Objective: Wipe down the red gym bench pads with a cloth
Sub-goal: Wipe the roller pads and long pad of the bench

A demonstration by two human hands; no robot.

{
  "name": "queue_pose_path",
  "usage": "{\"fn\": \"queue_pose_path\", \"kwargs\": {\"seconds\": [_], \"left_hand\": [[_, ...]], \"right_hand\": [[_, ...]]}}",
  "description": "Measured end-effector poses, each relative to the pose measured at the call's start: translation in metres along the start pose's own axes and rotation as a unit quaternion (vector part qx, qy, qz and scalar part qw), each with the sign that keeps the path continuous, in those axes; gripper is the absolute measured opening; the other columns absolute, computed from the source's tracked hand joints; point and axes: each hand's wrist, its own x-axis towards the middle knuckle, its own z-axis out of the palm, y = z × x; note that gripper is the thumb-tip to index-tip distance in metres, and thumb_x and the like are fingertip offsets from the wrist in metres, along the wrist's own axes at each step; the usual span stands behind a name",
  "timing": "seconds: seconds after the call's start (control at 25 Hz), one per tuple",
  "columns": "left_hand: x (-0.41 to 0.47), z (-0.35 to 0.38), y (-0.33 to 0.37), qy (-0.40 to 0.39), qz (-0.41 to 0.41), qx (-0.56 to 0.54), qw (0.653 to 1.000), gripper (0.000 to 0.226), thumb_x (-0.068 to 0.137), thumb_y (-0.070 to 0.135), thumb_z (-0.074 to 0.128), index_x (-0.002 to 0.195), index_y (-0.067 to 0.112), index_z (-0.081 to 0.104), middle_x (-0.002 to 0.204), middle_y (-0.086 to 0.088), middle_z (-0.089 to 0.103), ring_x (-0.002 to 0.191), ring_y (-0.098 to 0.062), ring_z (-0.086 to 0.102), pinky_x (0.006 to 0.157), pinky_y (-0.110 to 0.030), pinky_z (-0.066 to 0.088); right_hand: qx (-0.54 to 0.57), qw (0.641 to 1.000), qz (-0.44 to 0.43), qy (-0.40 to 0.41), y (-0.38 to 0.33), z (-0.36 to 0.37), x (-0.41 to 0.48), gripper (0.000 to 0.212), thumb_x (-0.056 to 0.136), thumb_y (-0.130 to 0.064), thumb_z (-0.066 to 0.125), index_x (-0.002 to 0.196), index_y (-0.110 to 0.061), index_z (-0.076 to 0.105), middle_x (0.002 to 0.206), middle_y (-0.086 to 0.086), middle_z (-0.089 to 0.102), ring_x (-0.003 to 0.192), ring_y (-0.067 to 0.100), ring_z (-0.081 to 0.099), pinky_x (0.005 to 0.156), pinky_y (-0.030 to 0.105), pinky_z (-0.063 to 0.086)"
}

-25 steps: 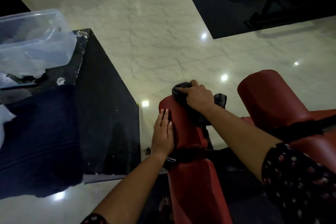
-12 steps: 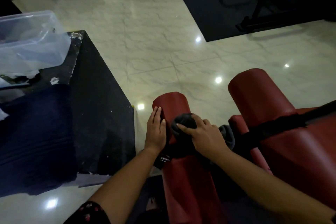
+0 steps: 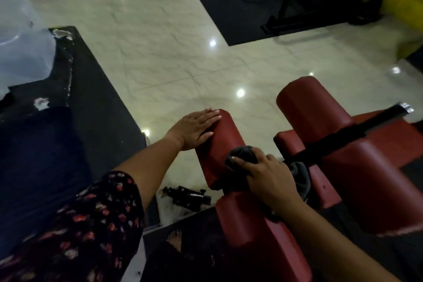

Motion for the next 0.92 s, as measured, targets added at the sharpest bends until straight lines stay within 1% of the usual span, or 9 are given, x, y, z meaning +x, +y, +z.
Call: {"fn": "queue_pose_path", "kwargs": {"seconds": [0.12, 0.28, 0.36, 0.44, 0.56, 0.64, 0.76, 0.8, 0.92], "left_hand": [[0.024, -0.015, -0.012, -0.046, 0.097, 0.033, 0.994, 0.064, 0.098, 0.05, 0.014, 0.153, 0.02, 0.026, 0.16, 0.0, 0.025, 0.148, -0.017, 0.017, 0.119, -0.034, 0.017], [0.058, -0.026, -0.015, -0.133, 0.142, 0.037, 0.98, 0.056, 0.104, 0.046, 0.026, 0.154, 0.021, 0.024, 0.16, 0.002, 0.024, 0.15, -0.014, 0.011, 0.119, -0.035, 0.021], [0.067, -0.031, -0.019, -0.161, 0.183, 0.048, 0.969, 0.064, 0.098, 0.049, 0.019, 0.154, 0.02, 0.023, 0.161, 0.0, 0.023, 0.15, -0.015, 0.013, 0.118, -0.038, 0.023], [0.071, -0.038, -0.029, -0.169, 0.254, 0.113, 0.946, 0.077, 0.085, 0.051, 0.005, 0.156, 0.022, 0.013, 0.162, 0.0, 0.015, 0.15, -0.015, 0.01, 0.119, -0.035, 0.016], [0.076, -0.042, -0.044, -0.168, 0.309, 0.145, 0.925, 0.078, 0.082, 0.052, -0.002, 0.156, 0.029, 0.007, 0.163, 0.005, 0.011, 0.15, -0.014, 0.008, 0.119, -0.034, 0.008], [0.081, -0.038, -0.047, -0.159, 0.293, 0.085, 0.939, 0.07, 0.09, 0.054, -0.001, 0.153, 0.033, 0.021, 0.16, 0.009, 0.022, 0.149, -0.014, 0.015, 0.118, -0.034, 0.013], [0.091, -0.025, -0.037, -0.174, 0.17, -0.12, 0.962, 0.04, 0.104, 0.037, 0.03, 0.136, 0.028, 0.053, 0.147, 0.005, 0.047, 0.142, -0.018, 0.033, 0.108, -0.028, 0.026], [0.094, -0.02, -0.034, -0.198, 0.124, -0.208, 0.95, 0.034, 0.103, 0.03, 0.038, 0.131, 0.024, 0.058, 0.143, 0.002, 0.05, 0.138, -0.018, 0.038, 0.105, -0.025, 0.027], [0.098, -0.008, -0.03, -0.238, 0.066, -0.364, 0.898, 0.037, 0.088, 0.036, 0.041, 0.114, 0.028, 0.065, 0.138, -0.001, 0.054, 0.132, -0.016, 0.042, 0.113, -0.03, 0.026]], "right_hand": [[-0.017, 0.999, 0.039, 0.009, -0.025, -0.011, 0.025, 0.05, 0.097, -0.039, 0.034, 0.144, -0.053, 0.026, 0.15, 0.0, 0.03, 0.116, 0.028, 0.047, 0.083, 0.039, 0.043], [-0.055, 0.994, 0.083, 0.035, -0.042, -0.009, 0.026, 0.05, 0.094, -0.039, 0.044, 0.143, -0.049, 0.034, 0.145, 0.005, 0.039, 0.11, 0.032, 0.052, 0.08, 0.041, 0.044], [-0.073, 0.99, 0.111, 0.039, -0.051, -0.004, 0.004, 0.054, 0.084, -0.038, 0.064, 0.136, -0.044, 0.049, 0.133, 0.01, 0.052, 0.091, 0.033, 0.058, 0.067, 0.039, 0.046], [-0.083, 0.987, 0.123, 0.055, -0.06, 0.003, -0.014, 0.065, 0.066, -0.043, 0.082, 0.128, -0.034, 0.062, 0.121, 0.014, 0.059, 0.074, 0.032, 0.056, 0.056, 0.037, 0.041], [-0.094, 0.989, 0.103, 0.038, -0.076, 0.008, -0.014, 0.082, 0.048, -0.047, 0.09, 0.124, -0.029, 0.065, 0.116, 0.014, 0.06, 0.068, 0.032, 0.054, 0.054, 0.036, 0.041], [-0.11, 0.988, 0.103, 0.035, -0.089, 0.004, 0.002, 0.086, 0.046, -0.045, 0.088, 0.126, -0.027, 0.063, 0.117, 0.015, 0.06, 0.07, 0.033, 0.055, 0.055, 0.037, 0.042], [-0.138, 0.982, 0.112, 0.061, -0.108, -0.001, 0.036, 0.05, 0.074, -0.034, 0.068, 0.123, -0.024, 0.064, 0.113, 0.017, 0.061, 0.064, 0.033, 0.054, 0.052, 0.036, 0.045], [-0.152, 0.98, 0.109, 0.071, -0.113, 0.003, 0.048, 0.039, 0.083, -0.029, 0.054, 0.12, -0.022, 0.066, 0.111, 0.017, 0.062, 0.062, 0.033, 0.053, 0.051, 0.035, 0.045], [-0.175, 0.976, 0.115, 0.067, -0.135, 0.007, 0.074, 0.046, 0.088, -0.016, 0.031, 0.105, -0.015, 0.073, 0.107, 0.017, 0.066, 0.058, 0.03, 0.054, 0.051, 0.034, 0.044]]}}
